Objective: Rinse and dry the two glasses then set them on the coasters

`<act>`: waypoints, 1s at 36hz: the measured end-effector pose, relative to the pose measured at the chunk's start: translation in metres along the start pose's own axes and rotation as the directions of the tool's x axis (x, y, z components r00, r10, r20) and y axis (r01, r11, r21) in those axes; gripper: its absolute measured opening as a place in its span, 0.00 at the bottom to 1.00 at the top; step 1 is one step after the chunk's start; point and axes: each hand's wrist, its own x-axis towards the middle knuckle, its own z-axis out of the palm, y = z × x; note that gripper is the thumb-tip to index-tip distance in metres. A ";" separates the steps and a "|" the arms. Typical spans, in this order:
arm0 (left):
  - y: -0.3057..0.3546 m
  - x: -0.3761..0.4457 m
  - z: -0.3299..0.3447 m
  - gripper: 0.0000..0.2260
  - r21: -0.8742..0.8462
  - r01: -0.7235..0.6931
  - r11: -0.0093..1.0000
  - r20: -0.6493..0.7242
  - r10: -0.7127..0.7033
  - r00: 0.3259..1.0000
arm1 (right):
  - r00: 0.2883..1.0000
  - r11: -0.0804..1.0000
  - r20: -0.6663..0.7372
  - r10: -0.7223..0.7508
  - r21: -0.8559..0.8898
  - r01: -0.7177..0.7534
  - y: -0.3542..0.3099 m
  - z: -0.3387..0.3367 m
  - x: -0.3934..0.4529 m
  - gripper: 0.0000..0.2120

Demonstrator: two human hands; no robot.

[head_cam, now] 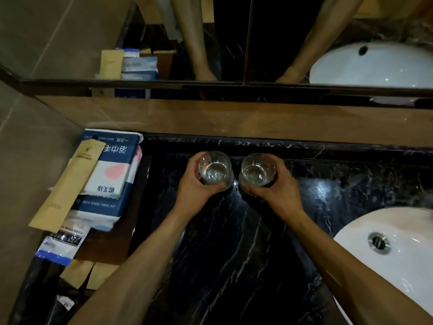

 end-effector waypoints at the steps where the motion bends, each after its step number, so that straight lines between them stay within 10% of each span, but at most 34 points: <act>1: -0.001 0.000 0.001 0.36 -0.004 0.001 1.000 0.002 -0.001 1.000 | 1.000 1.000 0.002 0.003 0.000 -0.003 0.000 0.000 0.000 0.38; 36: -0.020 -0.022 -0.004 0.41 -0.018 0.090 0.996 -0.085 -0.091 0.992 | 0.999 0.992 -0.017 0.042 -0.119 -0.044 -0.015 -0.006 -0.032 0.45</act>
